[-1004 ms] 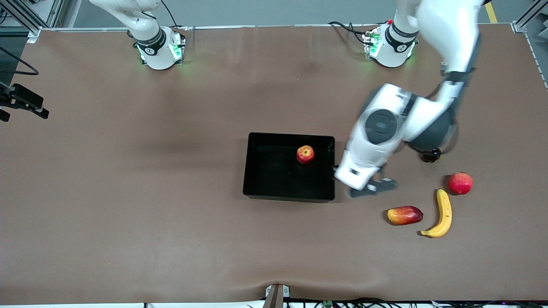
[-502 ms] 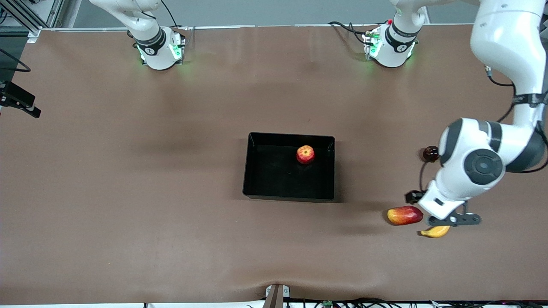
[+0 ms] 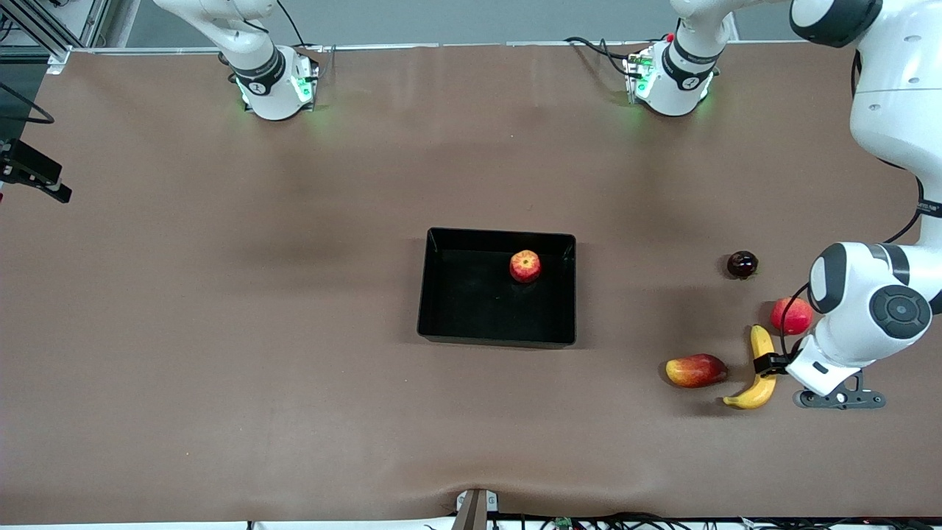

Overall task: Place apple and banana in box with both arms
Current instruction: 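Move the left gripper back to the yellow banana, then grasp the banana with the left gripper and lift it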

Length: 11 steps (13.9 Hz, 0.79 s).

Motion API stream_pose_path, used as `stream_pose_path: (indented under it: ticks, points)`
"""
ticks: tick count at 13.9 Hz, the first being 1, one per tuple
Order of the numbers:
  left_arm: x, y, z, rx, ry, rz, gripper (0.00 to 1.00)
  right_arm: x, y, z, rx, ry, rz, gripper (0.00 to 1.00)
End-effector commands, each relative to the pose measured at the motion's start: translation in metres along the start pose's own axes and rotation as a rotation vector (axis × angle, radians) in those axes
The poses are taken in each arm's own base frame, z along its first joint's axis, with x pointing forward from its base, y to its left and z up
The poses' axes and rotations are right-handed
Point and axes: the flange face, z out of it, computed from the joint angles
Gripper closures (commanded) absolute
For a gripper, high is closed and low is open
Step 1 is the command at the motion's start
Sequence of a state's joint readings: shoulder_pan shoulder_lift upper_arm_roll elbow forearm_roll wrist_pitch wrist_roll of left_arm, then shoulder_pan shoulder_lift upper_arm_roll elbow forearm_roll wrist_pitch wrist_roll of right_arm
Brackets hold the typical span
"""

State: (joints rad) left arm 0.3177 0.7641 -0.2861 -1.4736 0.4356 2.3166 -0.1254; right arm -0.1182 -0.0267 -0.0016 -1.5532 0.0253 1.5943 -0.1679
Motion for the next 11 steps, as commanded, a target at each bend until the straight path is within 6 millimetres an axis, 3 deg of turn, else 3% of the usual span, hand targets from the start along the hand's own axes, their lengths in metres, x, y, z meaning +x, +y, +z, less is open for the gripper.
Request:
stream_pose_path:
  ticks: [1, 2, 4, 8, 9, 10, 11]
  points:
    - [0.001, 0.007, 0.001, -0.019, 0.001, -0.005, 0.0, 0.0, 0.0, -0.005, 0.011, 0.002, 0.014, 0.0]
    - [0.0, 0.008, 0.007, -0.031, -0.009, -0.011, 0.01, 0.001, -0.001, -0.005, 0.011, 0.002, 0.013, 0.0]
    - [-0.006, 0.011, 0.027, -0.036, -0.036, -0.004, 0.18, 0.001, -0.001, -0.005, 0.011, 0.002, 0.011, 0.0]
    - [-0.014, 0.007, 0.054, -0.037, -0.07, 0.0, 0.22, 0.001, -0.002, -0.005, 0.013, 0.002, 0.01, 0.0]
    - [-0.015, 0.008, 0.057, -0.037, -0.073, 0.004, 0.28, 0.001, -0.002, -0.005, 0.013, 0.002, 0.01, 0.0]
    - [-0.015, 0.011, 0.057, -0.038, -0.072, 0.007, 0.42, 0.001, -0.002, -0.005, 0.013, 0.002, 0.011, 0.0]
    - [-0.015, 0.012, 0.057, -0.037, -0.072, 0.01, 0.63, 0.001, -0.002, -0.005, 0.013, 0.002, 0.011, 0.0]
